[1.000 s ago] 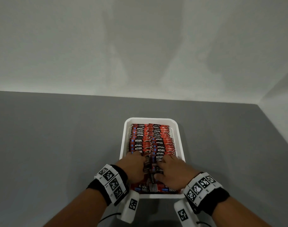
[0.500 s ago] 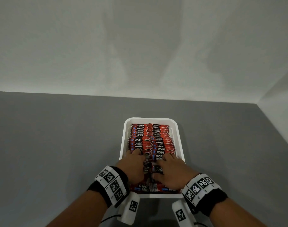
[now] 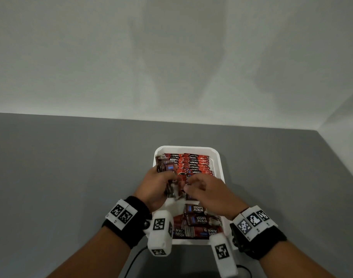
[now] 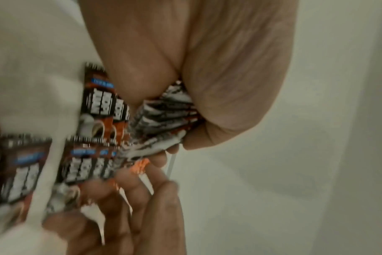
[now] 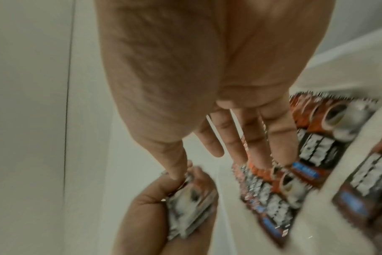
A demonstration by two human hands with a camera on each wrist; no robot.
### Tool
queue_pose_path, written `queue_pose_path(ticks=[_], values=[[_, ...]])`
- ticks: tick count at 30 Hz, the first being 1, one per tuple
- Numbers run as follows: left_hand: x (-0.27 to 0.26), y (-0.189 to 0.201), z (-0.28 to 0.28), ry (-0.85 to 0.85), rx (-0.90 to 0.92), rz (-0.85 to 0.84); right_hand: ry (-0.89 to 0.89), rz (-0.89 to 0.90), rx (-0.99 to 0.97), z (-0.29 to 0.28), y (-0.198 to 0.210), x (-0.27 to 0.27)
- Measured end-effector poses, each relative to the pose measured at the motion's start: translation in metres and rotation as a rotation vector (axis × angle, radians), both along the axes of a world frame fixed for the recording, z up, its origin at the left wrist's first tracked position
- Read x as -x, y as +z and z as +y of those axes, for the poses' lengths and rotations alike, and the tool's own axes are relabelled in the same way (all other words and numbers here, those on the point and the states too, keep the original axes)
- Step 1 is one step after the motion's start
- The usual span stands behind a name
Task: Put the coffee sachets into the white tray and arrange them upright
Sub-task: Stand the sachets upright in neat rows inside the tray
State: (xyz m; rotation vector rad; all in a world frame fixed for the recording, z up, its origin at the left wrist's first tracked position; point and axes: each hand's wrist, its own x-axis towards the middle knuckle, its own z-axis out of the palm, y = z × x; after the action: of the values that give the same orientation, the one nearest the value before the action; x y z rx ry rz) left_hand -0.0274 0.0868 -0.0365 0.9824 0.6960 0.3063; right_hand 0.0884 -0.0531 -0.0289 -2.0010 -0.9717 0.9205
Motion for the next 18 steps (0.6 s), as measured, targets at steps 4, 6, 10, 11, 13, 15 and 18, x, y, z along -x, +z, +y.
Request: queue_pose_path(ticks=[4,6,10,11,13,15,18], values=[[-0.007,-0.001,-0.004,0.062,-0.011,-0.115,-0.192,0.27,-0.202,0.012,0.013,0.006],[-0.006,0.0,-0.004,0.098,-0.044,-0.111,-0.22,0.184,-0.228,0.015,0.014,0.001],[-0.002,0.002,0.002,0.161,-0.073,-0.067,-0.235,0.097,-0.222,0.014,0.014,-0.012],[-0.002,0.002,0.003,0.163,-0.083,-0.056,-0.227,0.077,-0.217,0.015,0.014,-0.014],[-0.002,0.0,0.002,0.153,-0.108,-0.035,-0.204,0.013,-0.207,0.018,0.013,-0.015],[-0.002,-0.001,0.002,0.148,-0.115,-0.026,-0.181,-0.056,-0.185,0.021,0.012,-0.018],[0.0,0.0,0.007,0.214,-0.114,-0.004,-0.139,-0.147,-0.108,0.023,0.01,-0.028]])
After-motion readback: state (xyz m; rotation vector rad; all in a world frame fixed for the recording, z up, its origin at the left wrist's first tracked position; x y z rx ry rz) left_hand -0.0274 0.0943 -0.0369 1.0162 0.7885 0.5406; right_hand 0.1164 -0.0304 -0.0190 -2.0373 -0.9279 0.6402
